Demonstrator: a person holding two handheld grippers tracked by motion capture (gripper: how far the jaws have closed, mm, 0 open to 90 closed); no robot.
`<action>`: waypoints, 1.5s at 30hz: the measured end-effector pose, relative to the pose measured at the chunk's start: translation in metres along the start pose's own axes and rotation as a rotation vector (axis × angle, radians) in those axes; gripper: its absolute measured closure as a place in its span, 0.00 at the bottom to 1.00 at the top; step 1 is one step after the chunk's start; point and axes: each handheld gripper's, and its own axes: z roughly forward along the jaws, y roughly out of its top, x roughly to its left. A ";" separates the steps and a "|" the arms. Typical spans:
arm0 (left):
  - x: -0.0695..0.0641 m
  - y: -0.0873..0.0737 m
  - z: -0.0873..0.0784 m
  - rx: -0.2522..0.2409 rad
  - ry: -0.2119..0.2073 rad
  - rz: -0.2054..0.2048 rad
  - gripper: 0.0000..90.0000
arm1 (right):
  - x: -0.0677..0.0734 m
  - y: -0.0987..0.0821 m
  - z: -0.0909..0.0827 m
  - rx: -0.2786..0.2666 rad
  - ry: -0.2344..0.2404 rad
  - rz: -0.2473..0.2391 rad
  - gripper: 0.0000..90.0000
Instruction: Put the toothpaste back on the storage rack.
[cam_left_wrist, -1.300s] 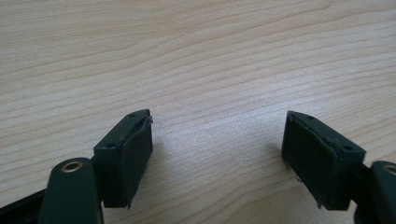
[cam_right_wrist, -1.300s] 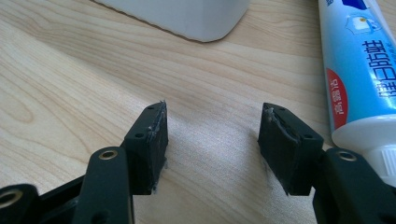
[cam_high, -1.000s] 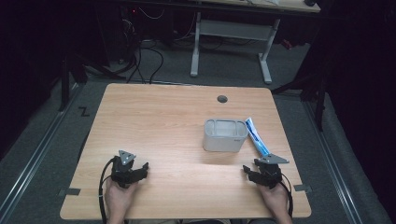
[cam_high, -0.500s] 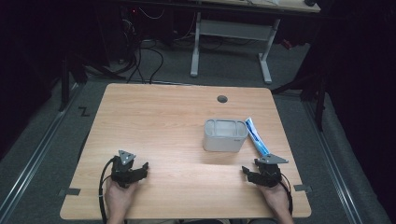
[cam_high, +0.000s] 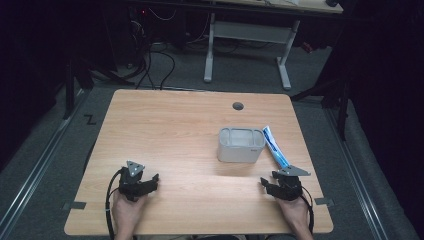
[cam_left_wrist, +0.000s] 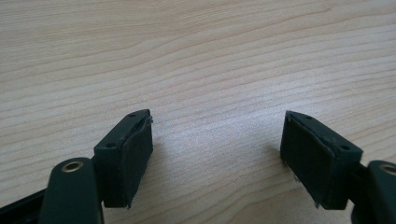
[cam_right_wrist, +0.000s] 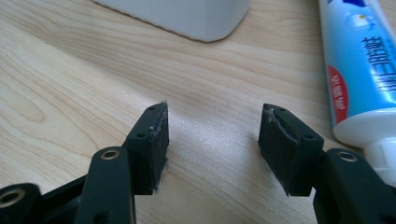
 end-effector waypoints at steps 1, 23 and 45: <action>0.000 0.000 0.000 0.000 0.000 0.000 0.28 | 0.000 0.000 0.000 0.000 0.000 0.000 0.48; 0.000 0.000 0.000 0.000 0.000 0.000 0.28 | -0.003 -0.007 -0.033 -0.074 0.000 0.062 0.47; 0.000 0.000 0.000 0.000 0.000 0.003 0.29 | -0.038 0.011 -0.053 -0.111 -0.113 0.105 0.46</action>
